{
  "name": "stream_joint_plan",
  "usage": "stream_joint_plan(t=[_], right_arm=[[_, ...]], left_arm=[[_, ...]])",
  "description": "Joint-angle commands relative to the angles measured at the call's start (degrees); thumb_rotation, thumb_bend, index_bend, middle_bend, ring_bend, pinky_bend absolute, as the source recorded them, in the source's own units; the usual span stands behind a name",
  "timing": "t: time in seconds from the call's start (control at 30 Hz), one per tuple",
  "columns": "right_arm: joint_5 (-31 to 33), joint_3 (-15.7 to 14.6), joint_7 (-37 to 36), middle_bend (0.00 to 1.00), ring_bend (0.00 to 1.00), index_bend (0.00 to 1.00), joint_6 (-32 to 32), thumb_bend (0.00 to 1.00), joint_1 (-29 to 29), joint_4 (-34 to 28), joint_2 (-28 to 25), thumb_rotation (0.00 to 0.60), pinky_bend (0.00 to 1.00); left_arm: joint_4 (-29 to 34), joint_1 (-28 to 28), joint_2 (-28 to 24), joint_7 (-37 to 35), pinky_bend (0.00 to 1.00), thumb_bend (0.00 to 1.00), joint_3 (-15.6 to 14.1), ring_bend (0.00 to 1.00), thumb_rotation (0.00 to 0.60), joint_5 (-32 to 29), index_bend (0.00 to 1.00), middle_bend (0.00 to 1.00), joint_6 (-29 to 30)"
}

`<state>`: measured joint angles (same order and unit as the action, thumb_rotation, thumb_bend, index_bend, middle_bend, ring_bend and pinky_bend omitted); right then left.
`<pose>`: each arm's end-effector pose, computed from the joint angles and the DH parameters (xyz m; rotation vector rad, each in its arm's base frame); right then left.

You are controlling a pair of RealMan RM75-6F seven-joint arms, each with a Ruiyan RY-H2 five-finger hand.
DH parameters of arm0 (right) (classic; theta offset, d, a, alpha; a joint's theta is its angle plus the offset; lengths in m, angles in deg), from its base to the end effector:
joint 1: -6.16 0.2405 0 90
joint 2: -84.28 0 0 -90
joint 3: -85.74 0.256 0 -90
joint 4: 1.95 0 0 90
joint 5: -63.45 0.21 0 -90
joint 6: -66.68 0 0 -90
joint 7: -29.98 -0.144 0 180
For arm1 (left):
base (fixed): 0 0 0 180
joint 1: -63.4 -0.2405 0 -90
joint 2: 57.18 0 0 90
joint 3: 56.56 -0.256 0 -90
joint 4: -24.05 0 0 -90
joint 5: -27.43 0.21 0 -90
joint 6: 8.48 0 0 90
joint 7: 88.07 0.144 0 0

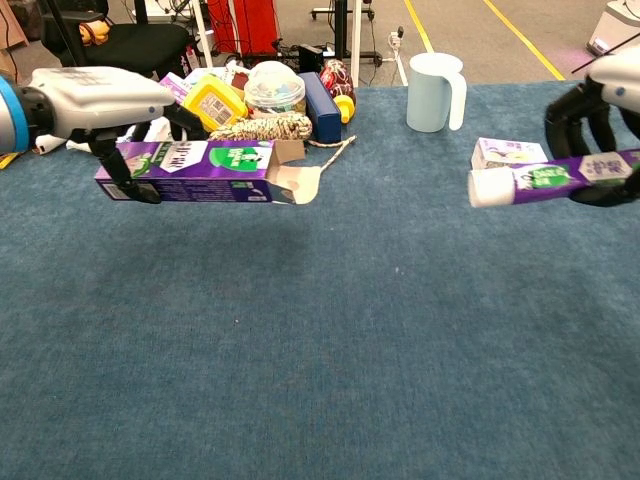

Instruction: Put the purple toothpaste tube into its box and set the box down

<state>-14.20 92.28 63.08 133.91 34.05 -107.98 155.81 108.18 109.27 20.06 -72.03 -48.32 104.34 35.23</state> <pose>-0.1708 -0.2701 0.0730 1.8379 -0.6439 0.8681 -0.1552 0.3616 0.0233 -2.1385 -0.6493 -0.7558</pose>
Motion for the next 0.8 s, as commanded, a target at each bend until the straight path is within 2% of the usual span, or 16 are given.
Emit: stream_joint_plan(t=[0.03, 0.2, 0.53, 0.8], right_arm=[[3.6, 2.5, 2.8, 0.60, 0.58, 0.61, -0.6, 0.45, 1.9, -4.8, 0.4, 0.600, 0.67], [7.1, 3.8, 5.7, 0.60, 0.59, 0.61, -0.3, 0.45, 3.1, -7.4, 1.1, 0.600, 0.68], [13.3, 3.8, 11.6, 0.61, 0.59, 0.61, 0.7, 0.46, 5.2, -7.4, 4.6, 0.600, 0.69], [16.2, 4.1, 14.3, 0.61, 0.59, 0.62, 1.6, 0.46, 7.1, -7.9, 6.6, 0.600, 0.69]], left_arm=[[6.1, 1.9, 0.2, 8.0, 0.51, 0.21, 1.4, 0.27, 0.600, -7.4, 0.42, 0.33, -0.4], [9.0, 3.1, 0.9, 12.2, 0.51, 0.21, 1.4, 0.27, 0.600, -12.5, 0.42, 0.34, 0.4], [13.2, 6.1, 2.0, 19.2, 0.51, 0.23, 0.5, 0.27, 0.600, -21.4, 0.42, 0.34, 3.2], [14.0, 8.2, 3.4, 21.0, 0.51, 0.23, -0.2, 0.27, 0.600, -25.5, 0.42, 0.34, 4.4]])
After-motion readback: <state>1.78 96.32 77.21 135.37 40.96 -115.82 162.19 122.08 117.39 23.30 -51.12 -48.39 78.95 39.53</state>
